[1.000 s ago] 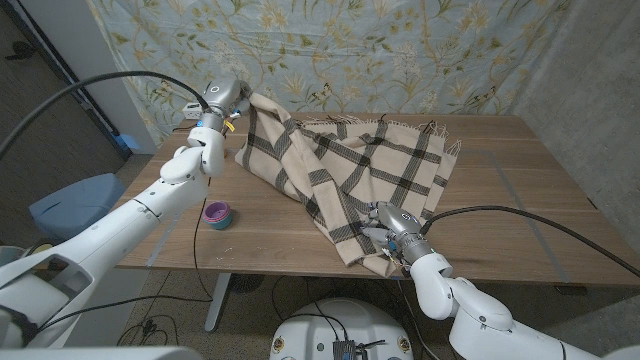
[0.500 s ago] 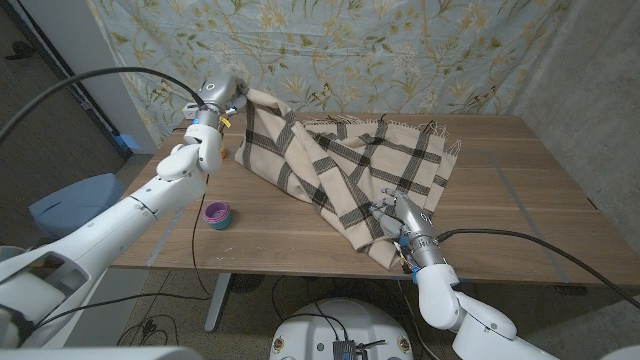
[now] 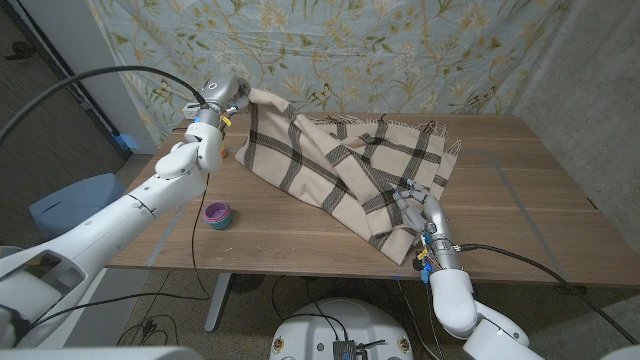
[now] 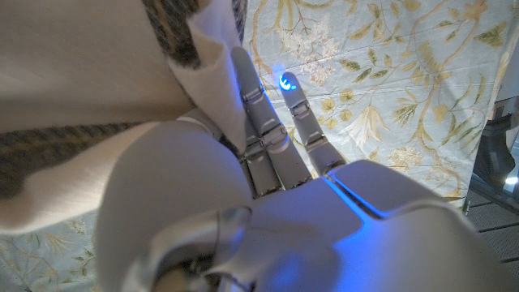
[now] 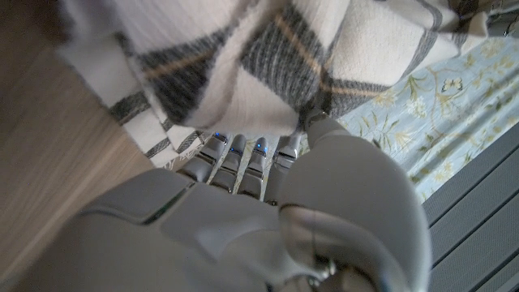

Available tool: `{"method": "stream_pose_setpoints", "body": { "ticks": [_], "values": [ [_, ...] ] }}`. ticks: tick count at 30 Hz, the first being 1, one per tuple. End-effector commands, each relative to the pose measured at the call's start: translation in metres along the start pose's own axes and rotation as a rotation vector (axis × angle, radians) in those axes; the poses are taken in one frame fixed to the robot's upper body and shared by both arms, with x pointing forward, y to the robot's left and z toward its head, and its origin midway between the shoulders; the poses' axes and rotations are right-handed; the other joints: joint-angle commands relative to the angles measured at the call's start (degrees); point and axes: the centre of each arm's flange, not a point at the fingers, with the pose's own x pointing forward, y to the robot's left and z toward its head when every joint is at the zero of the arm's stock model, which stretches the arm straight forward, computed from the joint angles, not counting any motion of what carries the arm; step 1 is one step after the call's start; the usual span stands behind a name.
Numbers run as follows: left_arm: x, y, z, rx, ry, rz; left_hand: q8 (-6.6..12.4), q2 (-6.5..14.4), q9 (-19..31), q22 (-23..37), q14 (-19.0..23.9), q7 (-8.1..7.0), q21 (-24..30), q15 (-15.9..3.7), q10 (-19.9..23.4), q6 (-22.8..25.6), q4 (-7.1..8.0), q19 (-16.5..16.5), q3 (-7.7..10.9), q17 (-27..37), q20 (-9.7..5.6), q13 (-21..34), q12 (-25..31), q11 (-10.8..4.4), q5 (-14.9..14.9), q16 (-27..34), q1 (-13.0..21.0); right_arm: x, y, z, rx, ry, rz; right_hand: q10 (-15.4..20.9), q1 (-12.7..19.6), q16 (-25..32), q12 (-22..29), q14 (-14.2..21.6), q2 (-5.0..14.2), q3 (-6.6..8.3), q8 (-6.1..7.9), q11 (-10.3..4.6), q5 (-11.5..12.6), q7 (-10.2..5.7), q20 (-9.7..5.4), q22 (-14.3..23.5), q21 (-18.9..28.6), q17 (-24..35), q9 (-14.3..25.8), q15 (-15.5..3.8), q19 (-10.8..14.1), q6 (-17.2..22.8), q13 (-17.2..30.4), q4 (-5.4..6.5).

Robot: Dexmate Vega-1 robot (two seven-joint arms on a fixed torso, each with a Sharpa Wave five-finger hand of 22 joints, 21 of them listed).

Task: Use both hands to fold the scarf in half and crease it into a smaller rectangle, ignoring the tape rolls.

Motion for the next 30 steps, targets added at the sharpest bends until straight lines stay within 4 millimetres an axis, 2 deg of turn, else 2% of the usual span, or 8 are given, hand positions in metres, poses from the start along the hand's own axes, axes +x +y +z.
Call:
{"method": "stream_pose_setpoints", "body": {
  "ticks": [1,5,17,20,21,23,25,30],
  "values": [
    [-0.006,0.017,0.003,-0.048,-0.015,0.062,3.03,1.26,7.56,-0.25,-0.09,2.9,0.5,-0.85,-0.42,2.6,0.07,-0.58,0.46,0.52,0.28,0.96,0.36,-0.43,0.44,-0.38,0.6,-0.004,-0.034,0.0,0.164,-0.016,-0.106,-0.01,-1.36,-0.19,-0.12,-0.65,-0.17,0.32,1.33,-0.32,0.56,-0.23,-1.85,0.34,0.56,0.79,1.65,-5.36,-0.76,-1.31,0.44,1.73],
    [-0.011,0.025,0.006,-0.074,-0.034,0.094,3.4,1.04,8.25,-0.54,-0.47,2.79,0.73,-0.9,-0.82,2.69,-0.19,-1.0,0.46,1.12,0.57,2.01,0.82,-0.58,0.74,-0.38,0.74,-0.008,-0.043,0.006,0.167,-0.037,-0.129,0.02,-2.37,-0.3,-0.04,-1.25,-0.07,0.54,2.15,-0.05,0.79,-0.43,-2.15,0.51,0.87,1.4,3.16,-5.55,-1.23,-2.97,0.8,3.36],
    [-0.027,0.047,0.019,-0.223,-0.09,0.107,4.52,0.84,10.16,-1.21,-0.06,2.4,1.56,-1.19,-0.6,2.9,-0.17,-0.95,0.4,2.3,0.59,3.75,1.76,-0.92,1.54,-0.22,0.58,-0.016,-0.062,0.035,0.103,-0.101,-0.154,0.67,-3.37,-0.39,0.32,-1.7,-0.19,0.96,3.67,-0.16,1.11,-0.65,-2.31,0.68,1.4,2.15,5.26,-5.7,-1.56,-4.49,1.33,5.06],
    [-0.029,0.047,0.024,-0.196,-0.108,0.088,4.65,0.81,10.5,-1.31,0.1,2.57,1.7,-1.17,-0.58,2.75,-0.27,-1.02,0.4,2.56,0.55,3.88,1.8,-1.02,1.64,-0.12,0.64,-0.017,-0.06,0.035,0.037,-0.088,-0.142,2.73,-3.4,-0.18,1.37,-0.16,-0.3,1.97,5.9,0.34,1.59,-0.53,-1.34,0.76,2.39,2.46,7.31,-4.8,-0.77,-4.45,1.95,5.81],
    [-0.03,0.046,0.025,-0.188,-0.11,0.085,4.7,0.81,10.55,-1.33,0.12,2.52,1.73,-1.15,-0.56,2.81,-0.29,-1.0,0.4,2.62,0.52,3.87,1.8,-1.03,1.66,-0.09,0.65,-0.017,-0.059,0.034,0.025,-0.088,-0.113,4.0,-1.66,-0.62,2.07,1.0,-1.25,3.17,7.92,1.87,2.13,0.45,0.9,0.64,3.14,2.08,8.61,-2.61,-0.09,-3.54,2.34,4.19],
    [-0.031,0.043,0.027,-0.183,-0.108,0.066,4.81,0.85,10.74,-1.41,0.07,2.49,1.89,-1.28,-0.46,2.87,-0.34,-0.98,0.37,2.9,0.46,3.77,1.75,-1.09,1.71,-0.04,0.68,-0.016,-0.052,0.033,-0.042,-0.094,-0.054,4.5,-0.03,-1.42,2.42,1.46,-2.34,3.87,9.27,3.7,2.3,2.22,3.21,0.45,3.66,1.62,9.38,-0.34,0.14,-3.2,2.59,2.24],
    [-0.031,0.041,0.028,-0.182,-0.107,0.059,4.81,0.84,10.7,-1.44,0.15,2.52,1.94,-1.23,-0.48,2.94,-0.37,-1.0,0.37,2.97,0.47,3.7,1.68,-1.04,1.73,-0.01,0.7,-0.016,-0.049,0.035,-0.086,-0.093,-0.039,4.01,-0.62,-1.93,2.33,1.69,-4.59,2.58,8.23,4.92,1.33,3.5,4.92,0.23,3.93,1.56,8.03,0.94,-0.22,-5.4,2.74,1.32],
    [-0.028,0.028,0.034,-0.157,-0.104,-0.006,4.67,0.8,10.42,-1.6,0.43,2.62,2.4,-1.21,-0.08,3.21,-0.6,-0.86,0.46,3.39,0.33,3.13,1.41,-0.88,1.77,0.08,0.83,-0.017,-0.029,0.045,-0.271,-0.097,0.028,0.83,-4.71,-2.88,0.99,1.09,-7.79,-1.79,1.49,6.31,-1.45,3.79,7.25,-0.43,4.35,1.78,2.28,3.23,-1.04,-13.71,2.49,0.94]
  ]
}}
